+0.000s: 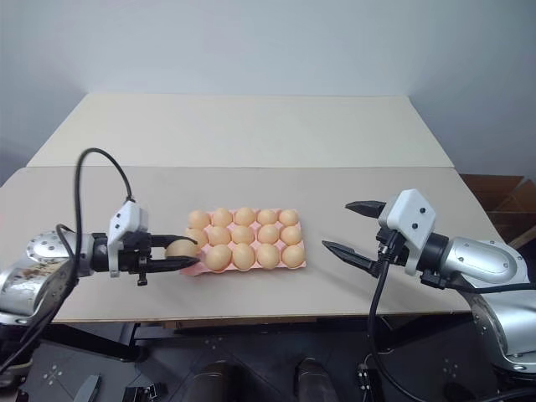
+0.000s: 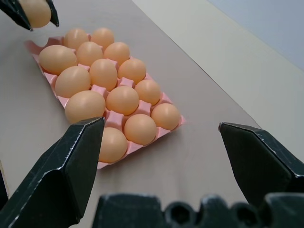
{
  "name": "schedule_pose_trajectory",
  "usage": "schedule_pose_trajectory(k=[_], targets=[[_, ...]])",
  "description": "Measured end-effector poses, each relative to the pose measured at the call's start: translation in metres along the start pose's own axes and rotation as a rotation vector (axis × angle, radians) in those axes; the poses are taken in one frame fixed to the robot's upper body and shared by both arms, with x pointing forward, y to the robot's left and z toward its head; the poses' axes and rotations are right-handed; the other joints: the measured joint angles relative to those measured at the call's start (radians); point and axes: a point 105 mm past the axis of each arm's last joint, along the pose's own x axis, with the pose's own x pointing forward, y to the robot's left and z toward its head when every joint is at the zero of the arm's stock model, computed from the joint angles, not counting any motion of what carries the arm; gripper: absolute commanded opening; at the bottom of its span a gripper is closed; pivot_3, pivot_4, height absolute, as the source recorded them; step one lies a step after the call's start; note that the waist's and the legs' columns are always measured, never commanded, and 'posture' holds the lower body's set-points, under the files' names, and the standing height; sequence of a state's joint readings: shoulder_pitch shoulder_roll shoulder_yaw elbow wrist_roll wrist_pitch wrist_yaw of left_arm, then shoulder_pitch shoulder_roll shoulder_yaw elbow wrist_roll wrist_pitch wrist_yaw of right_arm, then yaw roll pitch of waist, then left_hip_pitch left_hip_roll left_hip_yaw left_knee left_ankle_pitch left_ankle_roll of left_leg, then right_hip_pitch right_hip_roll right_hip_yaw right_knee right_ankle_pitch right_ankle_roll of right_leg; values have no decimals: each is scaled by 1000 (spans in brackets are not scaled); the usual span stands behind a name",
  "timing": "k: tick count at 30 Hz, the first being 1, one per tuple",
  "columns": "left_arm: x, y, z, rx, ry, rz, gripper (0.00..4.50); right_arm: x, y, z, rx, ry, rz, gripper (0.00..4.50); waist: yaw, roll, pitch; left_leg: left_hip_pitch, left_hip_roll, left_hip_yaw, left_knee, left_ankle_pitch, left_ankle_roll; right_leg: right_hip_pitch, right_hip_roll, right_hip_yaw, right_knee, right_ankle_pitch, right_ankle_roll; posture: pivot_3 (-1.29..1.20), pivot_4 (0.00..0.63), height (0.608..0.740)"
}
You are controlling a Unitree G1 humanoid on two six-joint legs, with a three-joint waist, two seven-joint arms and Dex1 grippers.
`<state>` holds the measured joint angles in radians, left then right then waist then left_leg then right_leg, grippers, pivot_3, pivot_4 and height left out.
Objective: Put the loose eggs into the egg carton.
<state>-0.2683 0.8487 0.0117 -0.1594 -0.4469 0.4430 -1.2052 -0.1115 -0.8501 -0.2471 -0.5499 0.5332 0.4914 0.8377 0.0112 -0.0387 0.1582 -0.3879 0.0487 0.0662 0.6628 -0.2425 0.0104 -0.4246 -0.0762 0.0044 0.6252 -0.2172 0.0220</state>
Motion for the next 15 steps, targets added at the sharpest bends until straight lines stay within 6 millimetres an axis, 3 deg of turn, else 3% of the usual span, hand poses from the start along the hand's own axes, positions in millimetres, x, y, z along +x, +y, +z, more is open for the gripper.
schedule_pose_trajectory(k=[5,11,15], targets=[[2,3,-6,12,28,5,4387,0,0,2,-6,-4,-9,4500,-2,0,0,0,0,0,0,0,0,0,0,0,0,-1,1,0,150,740],[-7,9,4,21,-19,38,4451,0,0,2,-9,-5,-10,4500,-1,0,0,0,0,0,0,0,0,0,0,0,0,-1,1,0,150,740],[-32,21,24,48,-99,117,4451,0,0,3,-9,-6,-9,4500,-5,0,0,0,1,0,0,0,0,0,0,0,0,-1,1,0,150,740]])
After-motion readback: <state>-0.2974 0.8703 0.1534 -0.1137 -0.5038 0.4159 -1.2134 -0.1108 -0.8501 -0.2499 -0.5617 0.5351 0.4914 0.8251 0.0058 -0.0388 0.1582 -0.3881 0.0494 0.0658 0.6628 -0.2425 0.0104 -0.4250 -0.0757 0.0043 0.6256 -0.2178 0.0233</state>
